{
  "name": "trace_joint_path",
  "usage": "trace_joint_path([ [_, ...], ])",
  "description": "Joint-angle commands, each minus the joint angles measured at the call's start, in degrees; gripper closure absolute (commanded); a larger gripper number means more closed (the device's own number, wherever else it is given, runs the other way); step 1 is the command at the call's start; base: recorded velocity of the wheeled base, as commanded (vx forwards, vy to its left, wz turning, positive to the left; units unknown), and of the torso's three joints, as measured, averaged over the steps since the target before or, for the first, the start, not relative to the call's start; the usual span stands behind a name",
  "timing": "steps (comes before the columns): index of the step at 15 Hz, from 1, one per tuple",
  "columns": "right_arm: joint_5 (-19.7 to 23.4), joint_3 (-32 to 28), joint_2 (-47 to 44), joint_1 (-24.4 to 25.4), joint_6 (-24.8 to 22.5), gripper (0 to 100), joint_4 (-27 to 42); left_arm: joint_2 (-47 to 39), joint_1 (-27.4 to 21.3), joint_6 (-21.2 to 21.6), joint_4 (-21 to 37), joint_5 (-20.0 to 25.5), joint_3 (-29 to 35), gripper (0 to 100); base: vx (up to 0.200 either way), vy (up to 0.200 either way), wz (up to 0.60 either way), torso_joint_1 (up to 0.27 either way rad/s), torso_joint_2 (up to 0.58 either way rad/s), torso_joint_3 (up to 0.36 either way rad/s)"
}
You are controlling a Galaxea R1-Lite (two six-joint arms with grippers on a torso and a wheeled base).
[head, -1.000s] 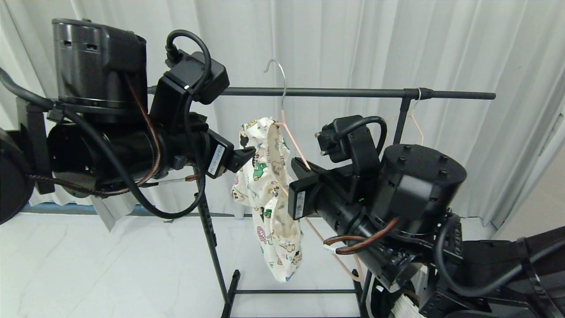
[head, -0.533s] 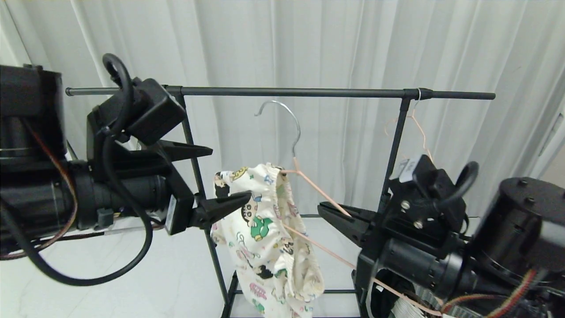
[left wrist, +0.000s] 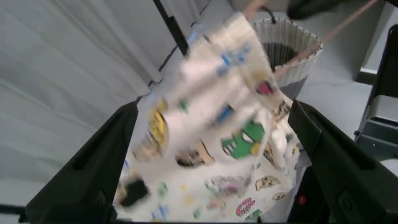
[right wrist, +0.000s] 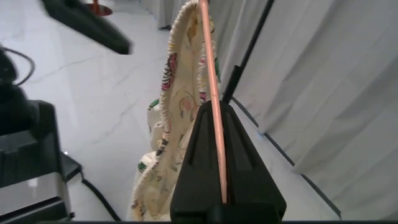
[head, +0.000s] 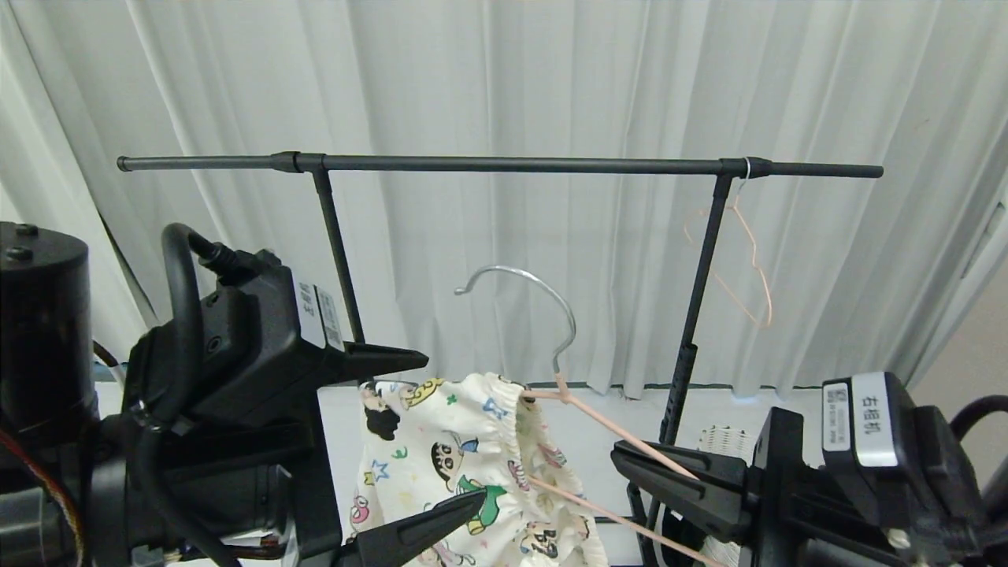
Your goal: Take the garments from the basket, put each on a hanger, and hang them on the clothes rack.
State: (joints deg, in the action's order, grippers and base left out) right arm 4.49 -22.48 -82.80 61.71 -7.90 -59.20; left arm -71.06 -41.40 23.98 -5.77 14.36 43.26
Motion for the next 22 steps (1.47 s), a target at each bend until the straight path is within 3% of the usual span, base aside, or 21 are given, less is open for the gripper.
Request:
trace_joint_path([
  [1,-0.09,0.77,1.32,2.54,-0.10,100,-0.04,-3.12,-0.61,0.02,-3.64,-0.03,-0.64,0,0.000,0.000,0.00,0.000,0.00,0.000],
  [10,-0.18,0.16,1.24,7.37,-1.15,100,-0.04,-3.47,-0.52,1.86,-5.92,0.05,-4.07,0,0.000,0.000,0.00,0.000,0.00,0.000],
  [11,-0.18,0.16,1.24,7.64,-1.15,100,-0.04,-3.30,-0.52,1.86,-5.92,0.05,-4.42,100,0.000,0.000,0.00,0.000,0.00,0.000],
  [16,-0.36,0.59,1.06,7.64,-2.38,100,-0.04,-3.12,-0.52,1.95,-5.92,-0.03,-5.30,100,0.000,0.000,0.00,0.000,0.00,0.000],
  [17,-0.53,0.68,0.88,7.64,-2.38,0,-0.04,-3.21,-0.44,1.95,-5.92,-0.03,-5.30,100,0.000,0.000,0.00,0.000,0.00,0.000],
  [22,-9.14,0.86,0.88,7.11,-2.38,0,0.05,-2.94,2.02,1.60,-5.92,-0.21,-7.05,100,0.000,0.000,0.00,0.000,0.00,0.000],
])
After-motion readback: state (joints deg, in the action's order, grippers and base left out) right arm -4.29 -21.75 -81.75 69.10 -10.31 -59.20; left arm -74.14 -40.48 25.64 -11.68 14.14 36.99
